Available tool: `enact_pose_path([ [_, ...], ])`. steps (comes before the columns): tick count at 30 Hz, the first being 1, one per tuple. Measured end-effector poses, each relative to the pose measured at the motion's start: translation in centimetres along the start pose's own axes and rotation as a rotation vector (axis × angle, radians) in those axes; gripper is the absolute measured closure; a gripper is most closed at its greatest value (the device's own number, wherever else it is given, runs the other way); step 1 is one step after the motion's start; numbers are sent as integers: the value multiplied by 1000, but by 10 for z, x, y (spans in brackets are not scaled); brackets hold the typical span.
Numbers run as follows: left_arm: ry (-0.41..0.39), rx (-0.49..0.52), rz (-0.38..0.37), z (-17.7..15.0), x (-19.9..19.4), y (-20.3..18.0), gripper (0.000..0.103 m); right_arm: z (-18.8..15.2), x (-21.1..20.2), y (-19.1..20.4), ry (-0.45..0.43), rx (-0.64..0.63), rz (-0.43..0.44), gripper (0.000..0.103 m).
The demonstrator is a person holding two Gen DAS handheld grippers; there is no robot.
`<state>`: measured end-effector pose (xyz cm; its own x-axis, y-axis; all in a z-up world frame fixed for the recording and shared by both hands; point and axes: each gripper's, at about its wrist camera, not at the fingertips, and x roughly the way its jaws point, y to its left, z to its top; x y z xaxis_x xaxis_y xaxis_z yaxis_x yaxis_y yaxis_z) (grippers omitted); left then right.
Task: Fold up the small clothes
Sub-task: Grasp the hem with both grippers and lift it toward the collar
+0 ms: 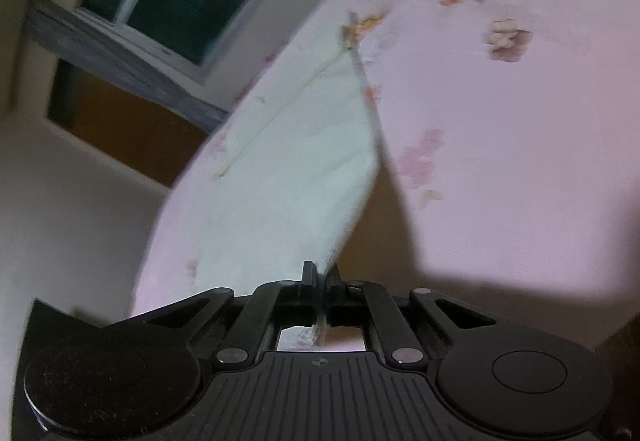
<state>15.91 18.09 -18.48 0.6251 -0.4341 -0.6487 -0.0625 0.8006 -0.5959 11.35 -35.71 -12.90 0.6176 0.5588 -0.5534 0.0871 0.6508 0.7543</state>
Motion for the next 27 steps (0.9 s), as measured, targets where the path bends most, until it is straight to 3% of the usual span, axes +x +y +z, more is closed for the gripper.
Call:
enact_pose_path([
  [2, -12, -16, -12, 1, 0, 0, 100, 1, 8, -7, 43, 5, -48, 100],
  [5, -53, -26, -50, 6, -6, -6, 100, 5, -2, 0, -10, 15, 22, 100],
  [12, -152, -51, -110, 37, -19, -29, 100, 43, -12, 38, -94, -72, 77, 100],
  [18, -239, -14, -154, 87, -23, -61, 100, 96, 3, 69, -141, -117, 112, 100],
  [22, -238, 44, -120, 129, -2, -82, 100, 137, 20, 81, -167, -94, 127, 100],
  [27, -267, 36, -131, 188, 30, -95, 100, 197, 54, 98, -193, -76, 113, 100],
])
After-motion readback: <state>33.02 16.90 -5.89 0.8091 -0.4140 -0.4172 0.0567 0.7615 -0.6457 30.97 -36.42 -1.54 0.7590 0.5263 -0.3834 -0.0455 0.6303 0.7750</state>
